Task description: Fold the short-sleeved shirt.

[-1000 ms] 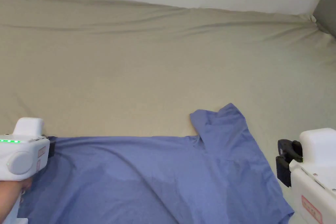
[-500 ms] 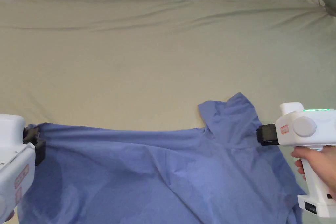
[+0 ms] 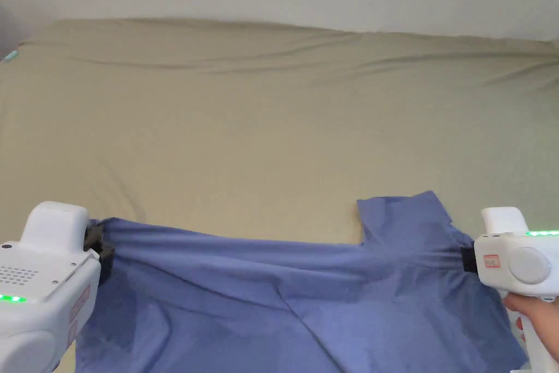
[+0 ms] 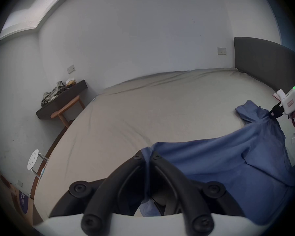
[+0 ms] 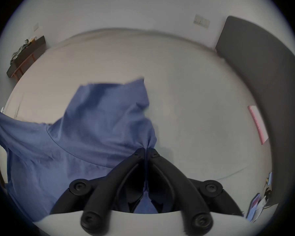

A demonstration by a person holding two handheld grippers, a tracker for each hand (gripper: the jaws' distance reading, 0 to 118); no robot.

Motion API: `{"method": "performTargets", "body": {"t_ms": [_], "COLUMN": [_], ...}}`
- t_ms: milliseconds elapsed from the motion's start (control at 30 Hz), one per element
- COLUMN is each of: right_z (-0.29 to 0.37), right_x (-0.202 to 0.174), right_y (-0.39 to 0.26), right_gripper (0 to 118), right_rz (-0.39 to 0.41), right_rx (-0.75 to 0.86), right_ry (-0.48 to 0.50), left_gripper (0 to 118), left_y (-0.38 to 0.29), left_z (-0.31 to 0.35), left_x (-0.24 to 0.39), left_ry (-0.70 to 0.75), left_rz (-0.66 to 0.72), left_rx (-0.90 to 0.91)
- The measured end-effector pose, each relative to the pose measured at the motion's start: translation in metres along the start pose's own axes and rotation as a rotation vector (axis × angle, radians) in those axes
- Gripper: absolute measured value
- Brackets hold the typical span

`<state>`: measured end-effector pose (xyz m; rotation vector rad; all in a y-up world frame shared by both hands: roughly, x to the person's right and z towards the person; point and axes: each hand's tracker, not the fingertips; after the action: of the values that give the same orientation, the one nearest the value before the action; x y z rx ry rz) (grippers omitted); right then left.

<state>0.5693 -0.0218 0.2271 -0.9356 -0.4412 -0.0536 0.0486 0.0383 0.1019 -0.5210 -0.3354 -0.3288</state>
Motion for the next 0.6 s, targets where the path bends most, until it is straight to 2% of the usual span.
{"method": "performTargets", "body": {"t_ms": [267,400,600], "right_z": [0.171,0.256,0.361], "right_x": [0.024,0.025,0.021], "right_y": [0.003,0.002,-0.009], "right_gripper": [5,5,5], "right_rz": [-0.004,0.058,0.025], "right_rx": [0.352,0.518,0.731], "right_ry": [-0.050,-0.135,-0.193], "left_gripper": [2,2,2], "left_y": [0.035,0.054,0.083], "left_z": [0.073,0.121,0.199], "left_x": [-0.029,-0.043,-0.065], "left_ry": [0.053,0.098,0.118], "left_rz": [0.058,0.068,0.125], "left_rx": [0.175,0.289,0.454]}}
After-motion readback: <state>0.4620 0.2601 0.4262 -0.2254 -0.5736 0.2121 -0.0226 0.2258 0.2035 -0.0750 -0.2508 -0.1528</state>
